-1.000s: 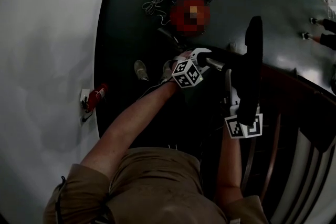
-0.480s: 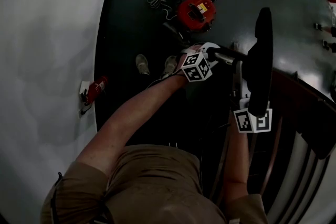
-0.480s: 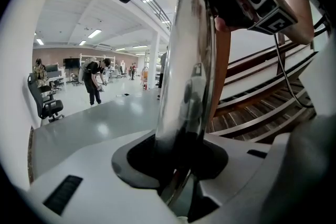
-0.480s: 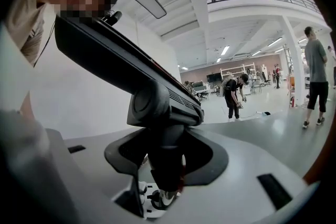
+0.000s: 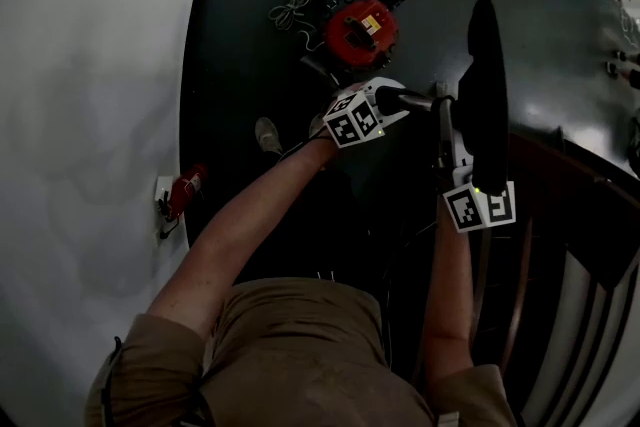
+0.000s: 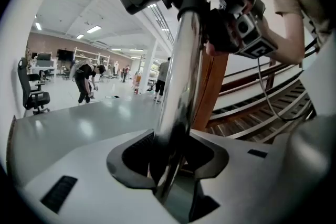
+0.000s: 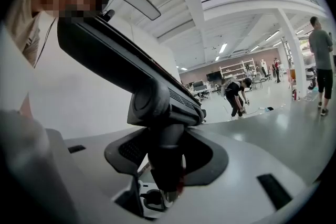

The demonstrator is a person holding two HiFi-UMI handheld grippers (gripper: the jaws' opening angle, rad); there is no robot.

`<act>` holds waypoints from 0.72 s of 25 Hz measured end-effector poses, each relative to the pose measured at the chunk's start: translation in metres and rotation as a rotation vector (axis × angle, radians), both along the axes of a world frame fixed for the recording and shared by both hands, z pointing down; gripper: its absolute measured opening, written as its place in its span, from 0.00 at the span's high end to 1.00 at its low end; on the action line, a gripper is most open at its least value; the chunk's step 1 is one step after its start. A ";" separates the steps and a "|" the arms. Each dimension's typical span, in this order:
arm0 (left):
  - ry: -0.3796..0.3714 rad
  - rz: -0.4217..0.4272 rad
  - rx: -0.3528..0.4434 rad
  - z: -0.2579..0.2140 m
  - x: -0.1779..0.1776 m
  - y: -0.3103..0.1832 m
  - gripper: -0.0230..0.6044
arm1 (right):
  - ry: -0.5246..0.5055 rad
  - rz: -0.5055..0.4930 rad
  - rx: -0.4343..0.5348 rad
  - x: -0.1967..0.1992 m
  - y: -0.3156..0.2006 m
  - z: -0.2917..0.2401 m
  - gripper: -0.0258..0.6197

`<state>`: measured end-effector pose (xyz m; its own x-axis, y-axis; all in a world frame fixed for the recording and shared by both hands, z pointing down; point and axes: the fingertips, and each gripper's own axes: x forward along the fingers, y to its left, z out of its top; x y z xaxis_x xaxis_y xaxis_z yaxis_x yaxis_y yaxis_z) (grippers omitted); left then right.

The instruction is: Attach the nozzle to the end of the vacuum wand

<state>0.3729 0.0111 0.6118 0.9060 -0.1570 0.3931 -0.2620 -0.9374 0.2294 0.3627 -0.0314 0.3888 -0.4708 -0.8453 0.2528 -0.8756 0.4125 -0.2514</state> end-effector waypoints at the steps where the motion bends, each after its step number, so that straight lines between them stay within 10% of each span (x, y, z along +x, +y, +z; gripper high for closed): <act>1: 0.020 0.015 -0.018 -0.004 -0.006 0.001 0.72 | -0.014 -0.008 -0.011 -0.002 -0.002 0.001 0.66; 6: -0.091 0.022 0.010 -0.004 -0.027 -0.015 0.71 | -0.119 -0.038 -0.127 -0.014 -0.030 0.023 0.66; 18: -0.157 0.046 -0.050 -0.003 -0.014 -0.006 0.71 | 0.018 0.132 0.107 0.000 -0.010 0.016 0.67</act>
<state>0.3590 0.0048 0.6089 0.8384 -0.0935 0.5370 -0.2557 -0.9375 0.2360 0.3631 -0.0416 0.4052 -0.3503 -0.9220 0.1650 -0.9277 0.3174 -0.1963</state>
